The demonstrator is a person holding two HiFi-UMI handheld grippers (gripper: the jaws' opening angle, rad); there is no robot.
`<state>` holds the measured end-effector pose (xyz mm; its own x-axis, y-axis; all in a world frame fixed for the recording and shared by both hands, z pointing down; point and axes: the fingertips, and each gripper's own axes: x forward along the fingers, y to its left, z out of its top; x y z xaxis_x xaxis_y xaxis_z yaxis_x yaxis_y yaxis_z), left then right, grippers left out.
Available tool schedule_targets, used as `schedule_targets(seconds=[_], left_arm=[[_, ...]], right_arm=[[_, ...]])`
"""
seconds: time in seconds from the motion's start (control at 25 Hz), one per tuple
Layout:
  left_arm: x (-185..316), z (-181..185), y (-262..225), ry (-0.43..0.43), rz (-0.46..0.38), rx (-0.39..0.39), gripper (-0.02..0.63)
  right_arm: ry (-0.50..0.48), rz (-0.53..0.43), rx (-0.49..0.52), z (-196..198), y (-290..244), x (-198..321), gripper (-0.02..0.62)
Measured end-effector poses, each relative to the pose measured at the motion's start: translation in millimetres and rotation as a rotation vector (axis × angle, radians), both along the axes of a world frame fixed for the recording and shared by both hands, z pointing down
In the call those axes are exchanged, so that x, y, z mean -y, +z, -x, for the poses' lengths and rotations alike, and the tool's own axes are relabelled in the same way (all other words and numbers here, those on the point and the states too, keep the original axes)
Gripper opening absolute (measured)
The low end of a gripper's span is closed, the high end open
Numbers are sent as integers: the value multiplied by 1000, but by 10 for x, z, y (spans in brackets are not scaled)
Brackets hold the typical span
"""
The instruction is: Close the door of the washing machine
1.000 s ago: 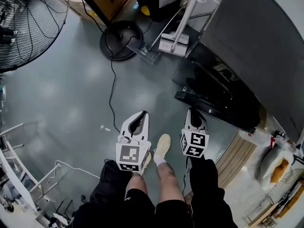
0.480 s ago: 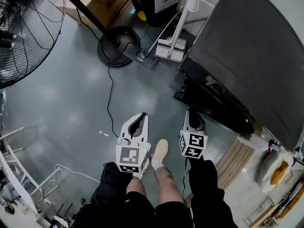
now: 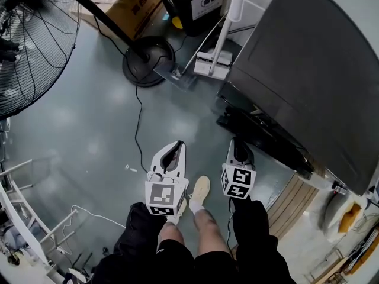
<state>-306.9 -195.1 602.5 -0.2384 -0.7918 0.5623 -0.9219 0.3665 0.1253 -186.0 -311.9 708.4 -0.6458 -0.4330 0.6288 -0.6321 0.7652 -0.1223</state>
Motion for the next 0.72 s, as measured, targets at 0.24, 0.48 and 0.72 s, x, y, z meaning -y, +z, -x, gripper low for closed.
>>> schedule_targets(seconds=[0.24, 0.48, 0.72], left_arm=[[-50, -26, -11, 9, 2, 7, 31], [-92, -56, -143, 20, -16, 16, 31], [-137, -139, -512, 48, -58, 42, 31]], right_arm=[[-16, -4, -6, 5, 18, -32, 17], [0, -64, -10, -22, -182, -27, 17], [30, -86, 39, -177, -677, -2, 17]])
